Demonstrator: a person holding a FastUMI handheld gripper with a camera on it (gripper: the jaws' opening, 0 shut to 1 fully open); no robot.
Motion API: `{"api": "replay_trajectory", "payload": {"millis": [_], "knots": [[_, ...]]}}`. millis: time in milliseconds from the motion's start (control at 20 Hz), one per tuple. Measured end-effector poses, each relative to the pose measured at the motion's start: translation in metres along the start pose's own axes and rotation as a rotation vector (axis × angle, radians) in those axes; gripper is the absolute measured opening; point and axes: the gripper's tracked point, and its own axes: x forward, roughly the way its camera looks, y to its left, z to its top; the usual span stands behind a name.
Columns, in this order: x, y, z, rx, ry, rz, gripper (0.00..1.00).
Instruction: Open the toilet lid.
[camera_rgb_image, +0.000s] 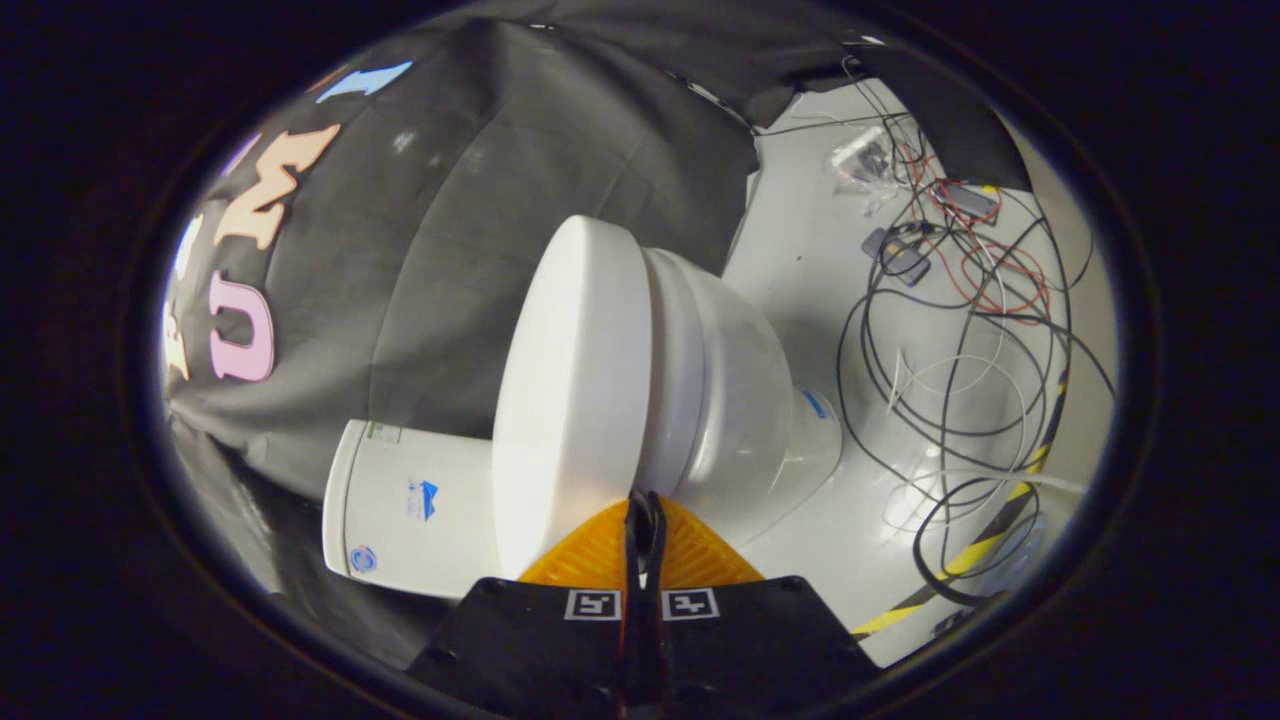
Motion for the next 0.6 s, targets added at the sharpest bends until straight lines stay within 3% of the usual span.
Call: {"api": "replay_trajectory", "payload": {"millis": [50, 200, 600], "knots": [[-0.003, 0.005, 0.002, 0.021, -0.004, -0.007, 0.01], [-0.014, 0.014, 0.007, -0.076, -0.033, -0.031, 0.01], [-0.038, 0.069, 0.016, -0.031, -0.155, 0.005, 0.01]]}}
